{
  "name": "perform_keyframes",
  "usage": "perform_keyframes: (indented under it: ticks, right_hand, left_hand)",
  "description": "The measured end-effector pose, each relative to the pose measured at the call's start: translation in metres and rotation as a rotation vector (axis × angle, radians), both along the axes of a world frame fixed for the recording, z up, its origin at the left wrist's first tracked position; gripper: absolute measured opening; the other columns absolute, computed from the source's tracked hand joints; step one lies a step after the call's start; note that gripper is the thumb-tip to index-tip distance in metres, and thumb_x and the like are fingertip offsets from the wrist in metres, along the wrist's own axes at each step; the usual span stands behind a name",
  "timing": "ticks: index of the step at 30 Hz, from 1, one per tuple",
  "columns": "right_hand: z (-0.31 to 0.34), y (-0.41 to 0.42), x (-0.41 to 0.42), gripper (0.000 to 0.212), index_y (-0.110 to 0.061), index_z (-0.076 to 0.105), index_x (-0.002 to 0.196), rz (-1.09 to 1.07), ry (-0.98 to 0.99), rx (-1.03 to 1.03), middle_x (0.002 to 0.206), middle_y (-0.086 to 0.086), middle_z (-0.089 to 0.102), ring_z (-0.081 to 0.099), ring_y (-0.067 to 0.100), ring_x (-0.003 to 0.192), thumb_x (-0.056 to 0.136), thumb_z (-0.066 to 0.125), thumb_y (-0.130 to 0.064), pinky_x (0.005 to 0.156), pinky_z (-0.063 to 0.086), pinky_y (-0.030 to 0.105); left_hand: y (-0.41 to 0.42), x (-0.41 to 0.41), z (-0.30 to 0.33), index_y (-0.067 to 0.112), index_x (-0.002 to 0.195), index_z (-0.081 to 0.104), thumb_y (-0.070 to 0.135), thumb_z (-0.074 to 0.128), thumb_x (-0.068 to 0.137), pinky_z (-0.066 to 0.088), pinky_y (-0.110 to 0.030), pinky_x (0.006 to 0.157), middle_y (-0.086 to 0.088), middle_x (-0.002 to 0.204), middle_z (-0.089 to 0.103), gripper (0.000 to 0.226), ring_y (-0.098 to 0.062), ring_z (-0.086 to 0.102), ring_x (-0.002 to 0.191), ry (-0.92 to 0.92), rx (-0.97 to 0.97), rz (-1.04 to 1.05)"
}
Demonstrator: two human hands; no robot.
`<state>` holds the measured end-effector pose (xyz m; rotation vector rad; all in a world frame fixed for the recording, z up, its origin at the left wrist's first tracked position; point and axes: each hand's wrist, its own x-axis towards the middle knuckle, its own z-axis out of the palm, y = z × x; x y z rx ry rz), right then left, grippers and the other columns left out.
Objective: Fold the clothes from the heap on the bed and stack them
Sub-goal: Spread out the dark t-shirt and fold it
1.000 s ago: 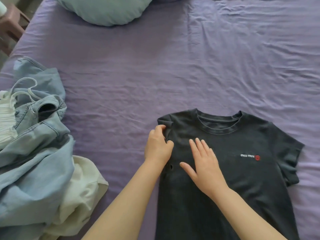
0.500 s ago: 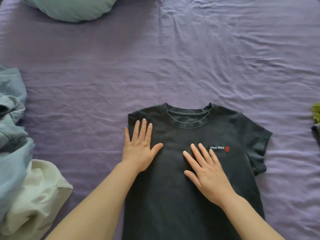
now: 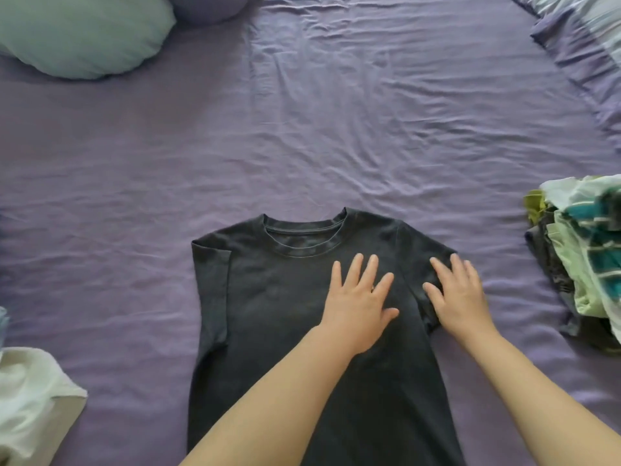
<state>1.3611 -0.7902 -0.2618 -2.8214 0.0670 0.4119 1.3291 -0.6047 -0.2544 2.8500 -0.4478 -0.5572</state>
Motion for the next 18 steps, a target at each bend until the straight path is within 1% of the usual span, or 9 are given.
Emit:
perform_keyframes:
  ticks: [2, 4, 7, 9, 11, 12, 13, 15, 18]
  right_hand:
    - [-0.002, -0.009, 0.007, 0.067, -0.012, 0.024, 0.149, -0.097, 0.003, 0.068, 0.153, 0.018, 0.025, 0.021, 0.036, 0.140, 0.093, 0.057, -0.029, 0.113, 0.019, 0.043]
    - [-0.001, -0.014, 0.013, 0.076, -0.014, 0.016, 0.151, -0.208, -0.024, 0.197, 0.149, 0.015, 0.035, 0.031, 0.036, 0.134, 0.090, 0.061, -0.026, 0.109, 0.027, 0.044]
    - [0.001, -0.016, 0.022, 0.083, -0.014, 0.014, 0.151, -0.279, -0.005, 0.377, 0.130, 0.012, 0.053, 0.051, 0.031, 0.114, 0.087, 0.066, -0.014, 0.099, 0.041, 0.043]
    - [0.002, -0.018, 0.029, 0.071, -0.009, 0.028, 0.146, -0.284, 0.024, 0.378, 0.115, 0.011, 0.059, 0.056, 0.028, 0.104, 0.086, 0.065, -0.011, 0.092, 0.043, 0.038]
    - [0.004, -0.020, 0.034, 0.040, -0.006, 0.055, 0.125, -0.233, -0.019, 0.288, 0.106, 0.017, 0.059, 0.055, 0.034, 0.102, 0.087, 0.063, -0.014, 0.089, 0.042, 0.039]
    - [0.005, -0.021, 0.034, 0.027, -0.005, 0.061, 0.114, -0.221, -0.055, 0.269, 0.104, 0.019, 0.057, 0.053, 0.037, 0.101, 0.089, 0.061, -0.015, 0.087, 0.041, 0.039]
    - [0.006, -0.021, 0.034, 0.021, -0.005, 0.063, 0.108, -0.223, -0.079, 0.291, 0.104, 0.019, 0.055, 0.053, 0.037, 0.100, 0.090, 0.059, -0.016, 0.086, 0.041, 0.039]
    - [0.007, -0.016, 0.029, 0.020, -0.006, 0.057, 0.109, -0.229, -0.074, 0.359, 0.108, 0.017, 0.054, 0.053, 0.036, 0.100, 0.094, 0.054, -0.019, 0.083, 0.041, 0.039]
    - [0.006, -0.007, 0.017, 0.043, -0.014, 0.041, 0.128, -0.177, -0.009, 0.390, 0.124, 0.010, 0.054, 0.053, 0.030, 0.112, 0.092, 0.058, -0.026, 0.087, 0.044, 0.039]
  left_hand:
    - [-0.024, 0.003, -0.003, 0.028, 0.150, 0.018, 0.050, 0.032, 0.100, -0.005, -0.057, 0.114, -0.009, 0.161, -0.003, 0.057, -0.031, -0.012, 0.147, 0.015, -0.023, 0.011]
    - [-0.041, 0.003, -0.007, 0.030, 0.149, 0.022, 0.048, 0.037, 0.099, -0.005, -0.058, 0.114, -0.010, 0.161, -0.002, 0.055, -0.033, -0.009, 0.147, 0.031, -0.030, 0.049]
    - [-0.052, -0.001, -0.013, 0.034, 0.149, 0.017, 0.049, 0.041, 0.097, -0.009, -0.059, 0.113, -0.009, 0.161, -0.006, 0.060, -0.033, -0.011, 0.147, 0.031, 0.009, 0.092]
    - [-0.054, -0.004, -0.015, 0.035, 0.150, 0.012, 0.053, 0.041, 0.095, -0.012, -0.058, 0.112, -0.008, 0.161, -0.009, 0.065, -0.032, -0.014, 0.146, 0.025, 0.019, 0.103]
    - [-0.053, -0.006, -0.018, 0.036, 0.150, 0.007, 0.057, 0.042, 0.092, -0.014, -0.058, 0.111, -0.007, 0.160, -0.012, 0.071, -0.031, -0.016, 0.146, 0.024, 0.010, 0.120]
    - [-0.052, -0.008, -0.019, 0.036, 0.151, 0.003, 0.060, 0.042, 0.091, -0.014, -0.058, 0.111, -0.006, 0.160, -0.013, 0.075, -0.030, -0.017, 0.146, 0.024, 0.013, 0.130]
    - [-0.051, -0.009, -0.020, 0.035, 0.151, -0.002, 0.062, 0.041, 0.090, -0.014, -0.058, 0.112, -0.006, 0.160, -0.014, 0.079, -0.029, -0.018, 0.146, 0.023, 0.023, 0.139]
    - [-0.049, -0.010, -0.019, 0.033, 0.151, -0.008, 0.065, 0.039, 0.089, -0.013, -0.059, 0.112, -0.005, 0.160, -0.016, 0.084, -0.027, -0.020, 0.146, 0.031, 0.048, 0.146]
    - [-0.049, -0.003, -0.014, 0.033, 0.151, -0.007, 0.068, 0.040, 0.087, -0.014, -0.059, 0.111, -0.005, 0.160, -0.016, 0.086, -0.028, -0.020, 0.145, 0.053, 0.063, 0.136]
